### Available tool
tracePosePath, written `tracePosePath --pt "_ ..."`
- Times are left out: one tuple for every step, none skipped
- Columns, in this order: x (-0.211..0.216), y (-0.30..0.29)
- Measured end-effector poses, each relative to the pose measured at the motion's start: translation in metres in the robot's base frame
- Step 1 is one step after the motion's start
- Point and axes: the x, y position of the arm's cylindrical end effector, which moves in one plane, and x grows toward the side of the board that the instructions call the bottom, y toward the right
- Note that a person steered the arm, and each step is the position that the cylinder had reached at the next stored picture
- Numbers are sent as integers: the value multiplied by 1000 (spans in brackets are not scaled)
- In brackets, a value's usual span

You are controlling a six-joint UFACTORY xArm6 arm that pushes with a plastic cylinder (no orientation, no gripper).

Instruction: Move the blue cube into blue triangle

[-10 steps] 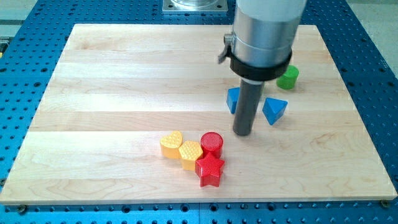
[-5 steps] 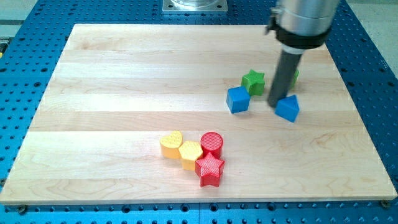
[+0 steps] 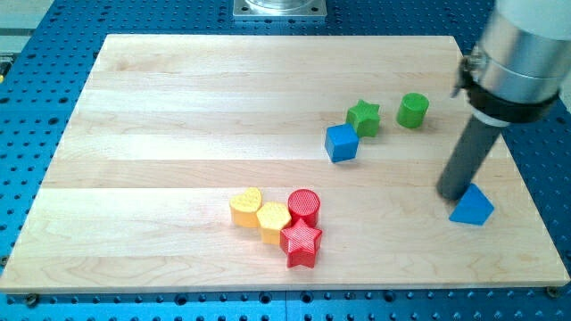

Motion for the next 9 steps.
tracePosePath --pt "19 -4" --pt "-21 -39" --pt "-30 -139" --pt "-83 -182" --pt "-116 -216" --pt "-99 -143" --pt "-34 -57" --pt "-39 -60" --pt "-51 -19"
